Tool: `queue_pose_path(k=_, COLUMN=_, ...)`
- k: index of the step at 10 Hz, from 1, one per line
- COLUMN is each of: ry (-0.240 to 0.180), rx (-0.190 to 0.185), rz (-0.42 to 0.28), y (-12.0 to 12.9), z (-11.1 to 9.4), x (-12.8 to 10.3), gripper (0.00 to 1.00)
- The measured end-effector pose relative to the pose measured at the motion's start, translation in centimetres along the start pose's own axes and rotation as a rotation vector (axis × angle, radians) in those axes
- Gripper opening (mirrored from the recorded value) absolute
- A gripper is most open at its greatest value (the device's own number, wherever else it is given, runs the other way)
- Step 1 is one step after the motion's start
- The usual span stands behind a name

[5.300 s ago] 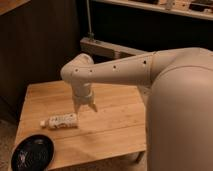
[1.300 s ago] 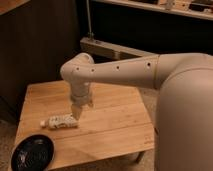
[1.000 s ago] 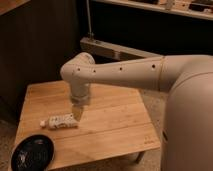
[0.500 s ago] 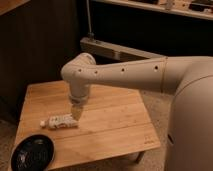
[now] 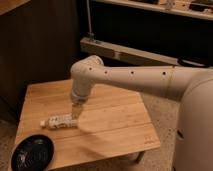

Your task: Place the bottle in the ceramic bowl

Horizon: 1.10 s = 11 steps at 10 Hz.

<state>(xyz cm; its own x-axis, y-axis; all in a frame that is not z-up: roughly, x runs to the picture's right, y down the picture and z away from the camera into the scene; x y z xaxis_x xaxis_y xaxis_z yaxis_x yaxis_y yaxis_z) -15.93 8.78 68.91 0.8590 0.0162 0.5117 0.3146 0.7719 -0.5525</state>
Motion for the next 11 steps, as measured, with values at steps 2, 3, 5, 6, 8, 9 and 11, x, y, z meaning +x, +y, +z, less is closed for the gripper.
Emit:
queue_pose_path(k=2, ry=-0.102, rx=-0.026, rz=-0.205, y=-0.4, z=0.2, x=-1.0, gripper=0.65)
queue_pose_path(k=3, ry=-0.145, rx=-0.028, rz=-0.287, y=-0.6, z=0.2, x=-1.3, gripper=0.65)
queue_pose_path(k=5, ry=-0.201, rx=-0.024, rz=-0.388, y=-0.9, z=0.2, x=-1.7, gripper=0.65)
queue_pose_path(k=6, ry=-0.228, rx=-0.019, rz=-0.435, y=-1.0, z=0.1, x=-1.8, gripper=0.65)
queue_pose_path(k=8, ry=-0.227, rx=-0.022, rz=-0.434, y=-1.0, z=0.1, x=-1.8, gripper=0.65)
queue_pose_path(k=9, ry=-0.201, rx=-0.033, rz=-0.386, y=-0.9, z=0.4, x=-1.6, gripper=0.65)
queue_pose_path(k=11, ry=-0.007, rx=-0.027, rz=-0.236, y=-0.6, z=1.1, x=-2.1, gripper=0.65)
